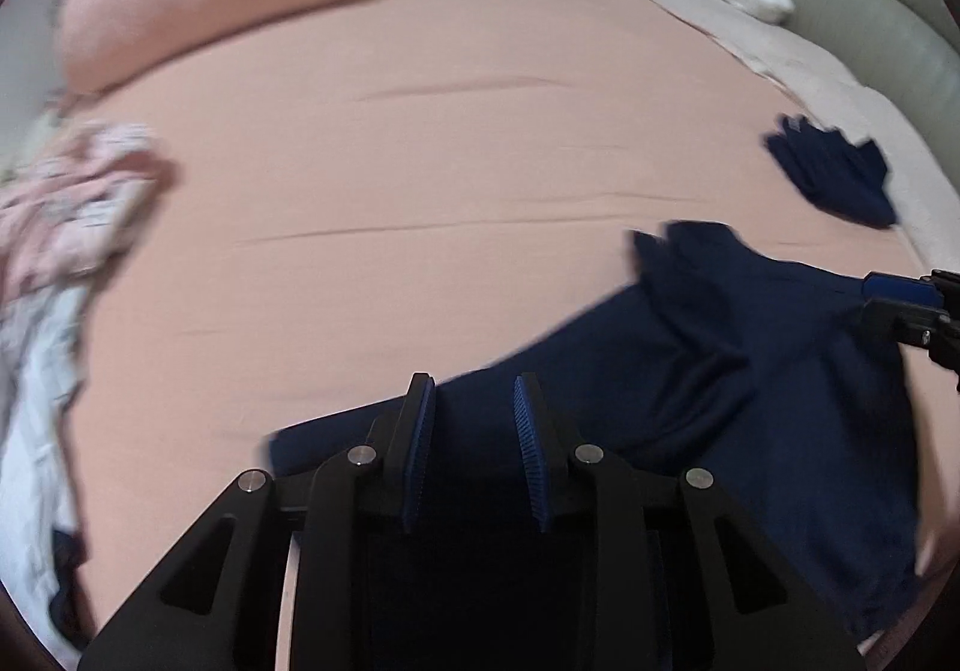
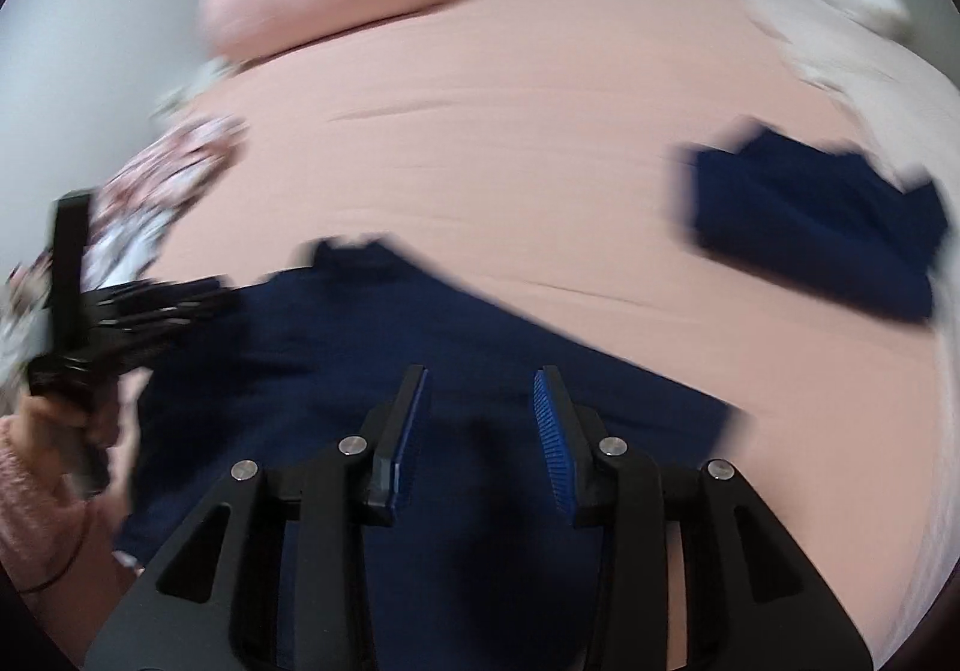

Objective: Fold clothes

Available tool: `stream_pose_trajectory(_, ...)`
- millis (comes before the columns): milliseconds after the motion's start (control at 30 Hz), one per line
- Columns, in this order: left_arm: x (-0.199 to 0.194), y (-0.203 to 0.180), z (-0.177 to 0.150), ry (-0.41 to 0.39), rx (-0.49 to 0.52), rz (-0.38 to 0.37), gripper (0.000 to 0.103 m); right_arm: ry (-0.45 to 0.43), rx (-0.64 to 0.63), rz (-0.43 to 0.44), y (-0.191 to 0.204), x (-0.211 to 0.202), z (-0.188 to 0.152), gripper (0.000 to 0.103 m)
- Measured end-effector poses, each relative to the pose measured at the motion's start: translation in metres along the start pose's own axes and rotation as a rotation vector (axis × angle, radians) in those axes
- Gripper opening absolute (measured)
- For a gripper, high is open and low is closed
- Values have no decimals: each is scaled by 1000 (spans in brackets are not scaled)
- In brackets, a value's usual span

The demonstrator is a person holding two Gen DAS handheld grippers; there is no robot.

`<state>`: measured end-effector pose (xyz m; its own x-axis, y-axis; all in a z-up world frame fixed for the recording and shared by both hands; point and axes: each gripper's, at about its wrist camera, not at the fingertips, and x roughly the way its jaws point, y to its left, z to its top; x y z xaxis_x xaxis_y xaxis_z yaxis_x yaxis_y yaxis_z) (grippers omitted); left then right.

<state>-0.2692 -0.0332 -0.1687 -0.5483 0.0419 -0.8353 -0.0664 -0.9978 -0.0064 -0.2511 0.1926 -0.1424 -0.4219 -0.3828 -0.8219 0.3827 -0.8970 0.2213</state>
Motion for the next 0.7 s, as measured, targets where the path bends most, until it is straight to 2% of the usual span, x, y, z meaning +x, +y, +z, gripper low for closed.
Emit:
stream_pose_trajectory(133,-6,20,-10,11,-54,-21,29,51,-77,33,41,43,17,37)
stream_pose_trajectory(200,-2,24,-17,29,-30,14,29,80,-90,53,53,67,28,37)
stream_pose_trajectory(267,11,25,-19,58,-23,52,31,98,-118,16,60,88,32,37)
stream_pose_trajectory(333,9,32,-16,43,-53,52,31,111,-139,-68,60,102,34,37)
stream_pose_trajectory(367,5,39,-15,32,-74,87,31,105,-123,-72,55,103,39,37)
stream_pose_trajectory(433,-4,59,-18,15,-146,77,34,74,-58,-82,40,94,49,37)
stream_pose_trajectory(467,-6,67,-20,20,-187,59,44,51,-30,-101,30,85,56,37)
stream_pose_trajectory(500,-4,74,-23,42,-219,33,48,28,-16,-100,24,76,60,39)
stream_pose_trajectory(567,0,85,-29,82,-278,-20,48,-8,-3,-69,15,59,68,39)
stream_pose_trajectory(667,4,77,-33,89,-257,-71,48,15,-77,-49,22,58,82,42)
stream_pose_trajectory(700,4,73,-32,83,-238,-65,34,31,-110,-50,26,61,87,42)
